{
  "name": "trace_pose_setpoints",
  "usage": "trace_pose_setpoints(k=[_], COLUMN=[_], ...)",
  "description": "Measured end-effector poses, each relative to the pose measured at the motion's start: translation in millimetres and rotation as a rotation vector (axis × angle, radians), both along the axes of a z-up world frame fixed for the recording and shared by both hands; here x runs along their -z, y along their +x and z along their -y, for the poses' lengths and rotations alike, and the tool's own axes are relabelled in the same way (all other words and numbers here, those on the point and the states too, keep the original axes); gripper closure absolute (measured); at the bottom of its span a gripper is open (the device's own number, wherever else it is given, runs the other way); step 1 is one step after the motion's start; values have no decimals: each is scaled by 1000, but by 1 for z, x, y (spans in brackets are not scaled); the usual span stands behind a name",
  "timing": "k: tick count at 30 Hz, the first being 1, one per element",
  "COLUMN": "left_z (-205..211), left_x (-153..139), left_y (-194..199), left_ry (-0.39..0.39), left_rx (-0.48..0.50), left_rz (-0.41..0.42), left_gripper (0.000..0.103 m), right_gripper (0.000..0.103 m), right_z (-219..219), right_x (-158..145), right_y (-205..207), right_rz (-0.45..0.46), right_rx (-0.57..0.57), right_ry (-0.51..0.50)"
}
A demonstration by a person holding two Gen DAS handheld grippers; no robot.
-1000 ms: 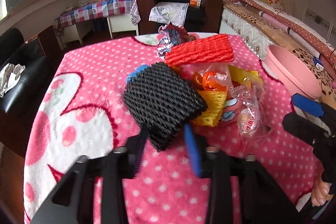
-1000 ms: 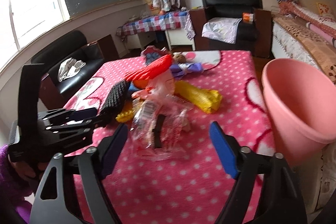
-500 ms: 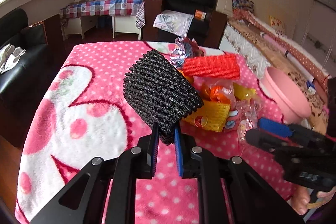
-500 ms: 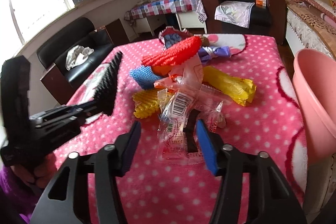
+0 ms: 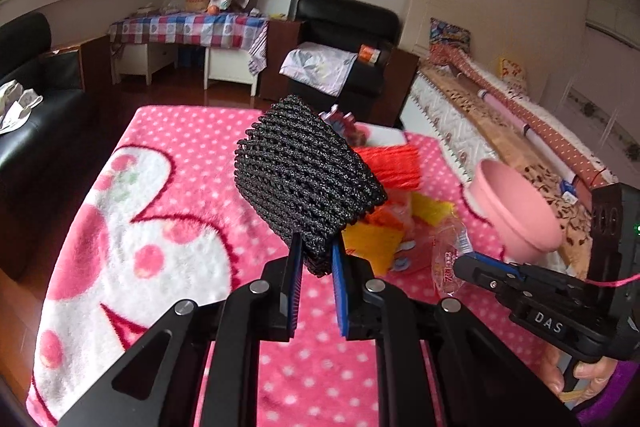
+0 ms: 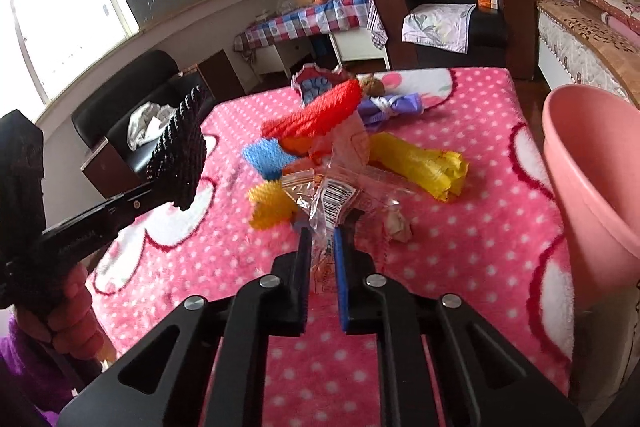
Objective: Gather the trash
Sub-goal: 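Carry both items over the pink bucket and open both tools to drop them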
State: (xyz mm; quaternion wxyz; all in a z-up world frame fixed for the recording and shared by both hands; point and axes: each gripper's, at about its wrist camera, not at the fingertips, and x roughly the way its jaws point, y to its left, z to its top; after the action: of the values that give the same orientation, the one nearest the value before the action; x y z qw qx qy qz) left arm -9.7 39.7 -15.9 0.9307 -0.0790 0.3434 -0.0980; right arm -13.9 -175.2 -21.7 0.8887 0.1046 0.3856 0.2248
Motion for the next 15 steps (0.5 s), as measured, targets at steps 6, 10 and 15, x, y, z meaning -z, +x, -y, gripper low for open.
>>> trace_pose_setpoints(k=[6, 10, 15], left_z=[15, 32, 59], left_x=[-19, -30, -39], left_y=[-7, -7, 0], left_ry=[-10, -19, -21], left_rx=[39, 82, 150], left_rz=[44, 65, 87], left_gripper=[90, 90, 90], right_gripper=[93, 93, 93], right_z=[18, 36, 64], right_x=[-14, -25, -35], right_y=[-3, -3, -2], right_rz=[27, 58, 92], right_rx=[30, 72, 147], right_ry=[59, 89, 110])
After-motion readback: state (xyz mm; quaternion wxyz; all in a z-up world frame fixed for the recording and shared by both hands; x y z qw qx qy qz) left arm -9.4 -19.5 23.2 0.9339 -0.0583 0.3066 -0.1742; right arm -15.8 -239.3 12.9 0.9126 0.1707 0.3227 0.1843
